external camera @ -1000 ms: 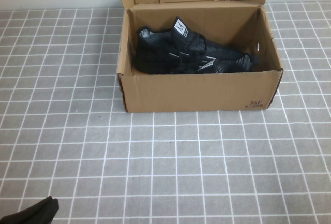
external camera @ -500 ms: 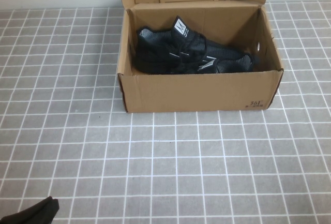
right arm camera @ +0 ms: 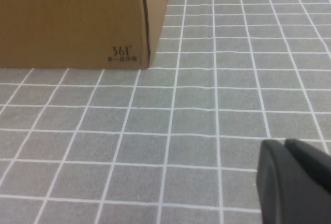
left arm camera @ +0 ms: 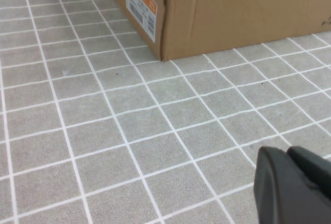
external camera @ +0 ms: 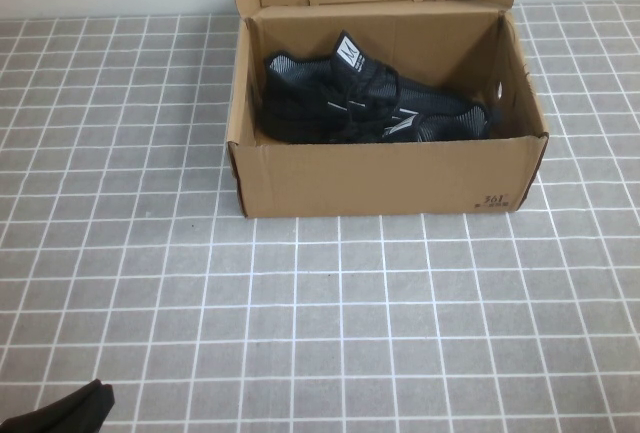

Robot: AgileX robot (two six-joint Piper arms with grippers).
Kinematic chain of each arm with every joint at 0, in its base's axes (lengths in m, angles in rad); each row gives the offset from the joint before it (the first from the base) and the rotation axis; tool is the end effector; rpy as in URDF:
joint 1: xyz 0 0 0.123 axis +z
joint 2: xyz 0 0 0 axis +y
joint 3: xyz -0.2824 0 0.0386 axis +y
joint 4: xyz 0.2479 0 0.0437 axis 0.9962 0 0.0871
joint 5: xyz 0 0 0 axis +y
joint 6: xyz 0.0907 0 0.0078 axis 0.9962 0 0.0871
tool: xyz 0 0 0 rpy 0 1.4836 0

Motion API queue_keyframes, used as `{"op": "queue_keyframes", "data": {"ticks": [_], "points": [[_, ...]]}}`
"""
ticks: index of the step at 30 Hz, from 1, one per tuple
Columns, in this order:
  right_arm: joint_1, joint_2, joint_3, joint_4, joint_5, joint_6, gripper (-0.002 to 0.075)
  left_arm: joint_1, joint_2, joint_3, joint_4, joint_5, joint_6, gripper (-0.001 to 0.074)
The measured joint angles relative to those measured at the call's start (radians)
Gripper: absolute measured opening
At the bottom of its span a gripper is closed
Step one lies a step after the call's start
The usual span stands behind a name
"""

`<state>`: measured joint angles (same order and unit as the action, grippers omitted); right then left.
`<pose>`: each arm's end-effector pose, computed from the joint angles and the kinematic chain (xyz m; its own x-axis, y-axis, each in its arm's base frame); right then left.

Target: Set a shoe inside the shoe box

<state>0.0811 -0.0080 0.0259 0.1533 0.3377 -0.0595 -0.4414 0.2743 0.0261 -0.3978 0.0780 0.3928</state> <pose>0.0531 0.0090 0.1747 -0.2709 0.0633 -0.9605 -0.1069 0.9897 0.0954 0.0672 -0.0348 0.1793 -0.2561 0.1167 -0.9596 0.4522 0.8918 -0.0122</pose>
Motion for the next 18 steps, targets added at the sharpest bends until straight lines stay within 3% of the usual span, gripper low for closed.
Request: {"op": "queue_keyframes", "data": {"ticks": [15,18], "points": [[0.0,0.0,0.0,0.002,0.0,0.0,-0.0016,0.0,0.0,0.0,0.005,0.0,0.0,-0.0001],[0.0,0.0,0.0,0.002,0.001,0.0,-0.0016,0.006,0.0,0.0,0.098,-0.02,0.0,-0.0001]]}}
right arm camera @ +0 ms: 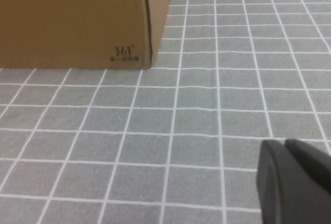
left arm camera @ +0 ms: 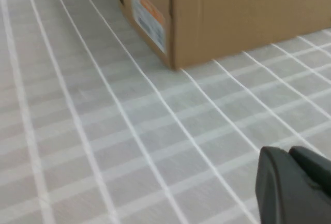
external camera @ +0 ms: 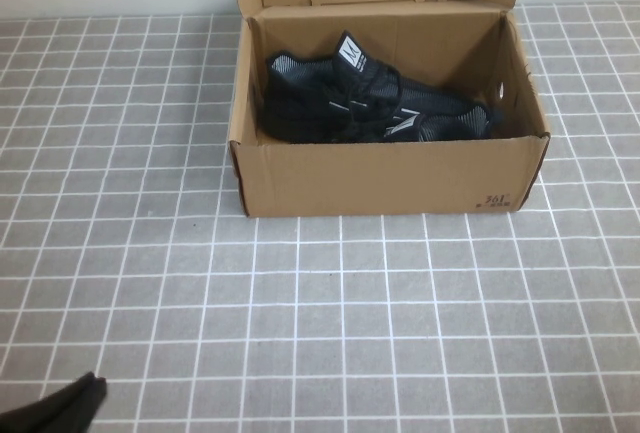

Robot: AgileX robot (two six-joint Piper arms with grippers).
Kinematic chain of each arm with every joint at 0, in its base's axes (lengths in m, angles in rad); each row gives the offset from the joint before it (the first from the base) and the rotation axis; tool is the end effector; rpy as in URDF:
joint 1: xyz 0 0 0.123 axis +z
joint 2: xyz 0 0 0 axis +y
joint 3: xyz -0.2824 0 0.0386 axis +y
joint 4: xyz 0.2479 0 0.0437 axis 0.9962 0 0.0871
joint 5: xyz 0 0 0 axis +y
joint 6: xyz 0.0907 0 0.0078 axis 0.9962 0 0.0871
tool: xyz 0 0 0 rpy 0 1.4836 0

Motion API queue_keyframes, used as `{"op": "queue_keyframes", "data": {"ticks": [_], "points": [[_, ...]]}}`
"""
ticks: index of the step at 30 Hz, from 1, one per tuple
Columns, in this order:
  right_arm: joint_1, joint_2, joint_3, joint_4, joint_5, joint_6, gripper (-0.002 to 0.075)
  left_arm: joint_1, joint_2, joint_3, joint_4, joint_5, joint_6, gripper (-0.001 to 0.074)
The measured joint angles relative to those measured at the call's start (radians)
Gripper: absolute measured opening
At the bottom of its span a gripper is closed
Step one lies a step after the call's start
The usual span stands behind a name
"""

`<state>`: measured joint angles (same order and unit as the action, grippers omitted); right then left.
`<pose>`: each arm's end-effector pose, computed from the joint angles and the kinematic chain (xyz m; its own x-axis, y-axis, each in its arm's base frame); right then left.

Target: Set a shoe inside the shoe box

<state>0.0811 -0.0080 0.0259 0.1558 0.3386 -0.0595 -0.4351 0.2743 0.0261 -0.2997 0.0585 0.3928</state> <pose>0.0531 0.0090 0.1746 -0.2719 0.0655 -0.9601 -0.1071 0.9894 0.0979 0.0683 -0.0335 0.1807 -0.1992 0.1956 -0.9602 0.4571 0.8853 0.0855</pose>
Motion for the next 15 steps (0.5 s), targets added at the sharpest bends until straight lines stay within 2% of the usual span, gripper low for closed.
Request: {"op": "queue_keyframes", "data": {"ticks": [4,6,11,15], "points": [[0.0,0.0,0.0,0.001,0.002,0.0,-0.0016,0.065,-0.051,0.0,0.113,-0.07,-0.075,-0.0001],[0.0,0.0,0.0,0.001,0.002,0.0,-0.0016,0.128,-0.114,0.0,0.132,-0.09,-0.128,-0.0001],[0.0,0.0,0.0,0.005,0.002,0.0,-0.0016,0.268,-0.27,0.0,0.186,-0.075,-0.181,-0.0001],[0.0,0.0,0.0,0.005,0.004,0.0,-0.0016,0.318,-0.283,0.0,0.194,-0.023,-0.192,-0.0001]]}}
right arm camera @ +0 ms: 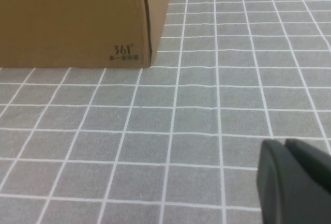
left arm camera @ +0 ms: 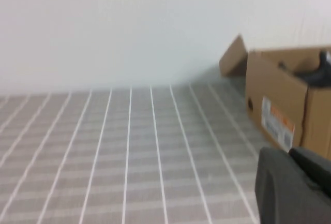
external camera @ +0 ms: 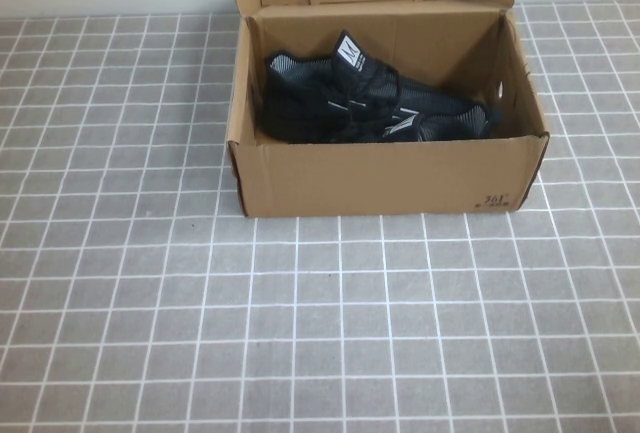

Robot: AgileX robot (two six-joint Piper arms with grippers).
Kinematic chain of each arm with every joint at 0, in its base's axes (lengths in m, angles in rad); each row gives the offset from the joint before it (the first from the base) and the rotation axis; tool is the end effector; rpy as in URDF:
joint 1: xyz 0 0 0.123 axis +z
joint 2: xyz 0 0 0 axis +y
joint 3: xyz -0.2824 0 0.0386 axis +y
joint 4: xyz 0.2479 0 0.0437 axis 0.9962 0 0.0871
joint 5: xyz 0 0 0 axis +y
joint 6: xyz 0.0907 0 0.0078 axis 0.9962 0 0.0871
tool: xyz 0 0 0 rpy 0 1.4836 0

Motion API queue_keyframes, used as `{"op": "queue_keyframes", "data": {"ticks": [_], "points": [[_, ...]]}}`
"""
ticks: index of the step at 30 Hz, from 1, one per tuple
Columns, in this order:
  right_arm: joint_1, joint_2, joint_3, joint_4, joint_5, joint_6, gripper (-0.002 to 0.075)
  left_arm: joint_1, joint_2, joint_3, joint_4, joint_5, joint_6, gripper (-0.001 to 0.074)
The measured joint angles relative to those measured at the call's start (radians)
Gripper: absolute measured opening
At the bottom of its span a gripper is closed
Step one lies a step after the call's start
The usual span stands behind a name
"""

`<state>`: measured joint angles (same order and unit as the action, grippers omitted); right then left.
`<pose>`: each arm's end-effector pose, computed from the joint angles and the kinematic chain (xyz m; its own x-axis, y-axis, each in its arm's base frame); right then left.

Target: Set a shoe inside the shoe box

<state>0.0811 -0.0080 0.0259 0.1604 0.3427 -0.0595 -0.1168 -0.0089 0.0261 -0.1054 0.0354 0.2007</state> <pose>0.0530 0.0092 0.1743 -0.2762 0.0693 -0.9586 -0.1076 0.9889 0.1025 0.0564 -0.0070 0.2016 0.0458 0.0905 -0.9948 0.1164 0.9886 0.0953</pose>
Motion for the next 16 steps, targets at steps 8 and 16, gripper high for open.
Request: {"op": "queue_keyframes", "data": {"ticks": [8,16], "points": [[0.0,0.0,0.0,0.0,0.0,0.0,-0.0016,0.032,-0.002,0.0,0.031,0.251,-0.035,-0.0001],[0.0,-0.002,0.0,0.0,0.0,0.0,-0.0016,0.034,-0.002,0.0,0.049,0.351,-0.065,-0.0001]]}}
